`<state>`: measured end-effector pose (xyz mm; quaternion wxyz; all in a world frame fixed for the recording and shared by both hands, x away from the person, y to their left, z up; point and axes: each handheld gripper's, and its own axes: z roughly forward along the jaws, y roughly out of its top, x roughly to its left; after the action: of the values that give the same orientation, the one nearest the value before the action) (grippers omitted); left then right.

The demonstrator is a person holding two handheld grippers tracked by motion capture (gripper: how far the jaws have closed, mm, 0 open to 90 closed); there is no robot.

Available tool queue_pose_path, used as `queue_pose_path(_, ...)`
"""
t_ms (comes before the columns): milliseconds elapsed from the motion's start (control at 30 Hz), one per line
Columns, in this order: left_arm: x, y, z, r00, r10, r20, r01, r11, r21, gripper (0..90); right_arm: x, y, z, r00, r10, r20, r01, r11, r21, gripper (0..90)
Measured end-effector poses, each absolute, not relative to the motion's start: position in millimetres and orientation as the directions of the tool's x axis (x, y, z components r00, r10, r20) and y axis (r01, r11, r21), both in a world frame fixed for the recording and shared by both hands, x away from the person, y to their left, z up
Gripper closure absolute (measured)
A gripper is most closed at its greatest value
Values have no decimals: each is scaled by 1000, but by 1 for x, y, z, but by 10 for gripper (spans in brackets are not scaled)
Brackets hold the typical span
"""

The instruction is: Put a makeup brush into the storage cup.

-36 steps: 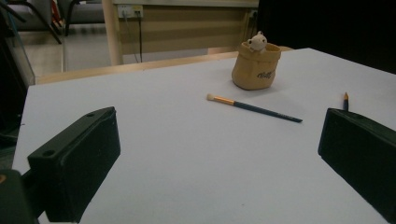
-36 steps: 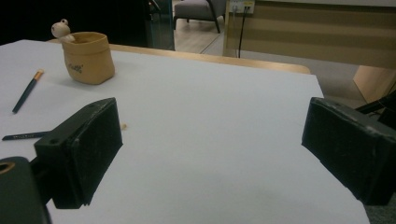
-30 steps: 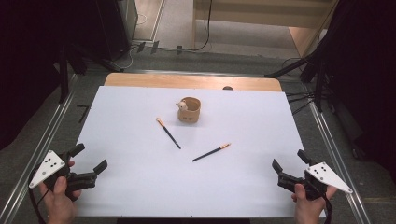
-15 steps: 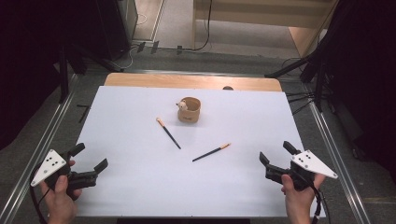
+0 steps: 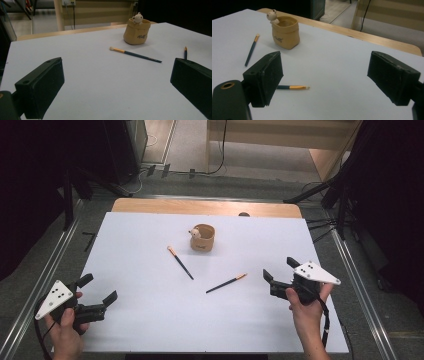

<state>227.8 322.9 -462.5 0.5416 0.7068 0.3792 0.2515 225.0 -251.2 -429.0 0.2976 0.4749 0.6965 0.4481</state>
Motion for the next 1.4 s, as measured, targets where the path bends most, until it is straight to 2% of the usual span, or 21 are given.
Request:
queue_pose_path(367, 228, 321, -462, 591, 805, -53, 263, -129, 956, 0, 257, -228, -414, -436, 900, -16, 402, 211, 891, 134)
queue_pose_path(767, 228, 320, -462, 597, 801, -56, 262, -128, 957, 0, 284, -203, -418, -526, 850, -23, 440, 295, 848, 136)
queue_pose_path(1067, 228, 320, -463, 596, 801, -55, 264, -131, 956, 0, 300, -189, -420, -551, 834, -33, 463, 338, 819, 136)
queue_pose_path(1300, 229, 320, -463, 598, 800, -57, 265, -130, 955, 0, 314, -183, -420, -584, 811, -32, 501, 391, 772, 140)
queue_pose_path(1400, 229, 321, -463, 598, 800, -58, 267, -130, 955, 0, 322, -178, -422, -608, 794, -21, 545, 437, 716, 141)
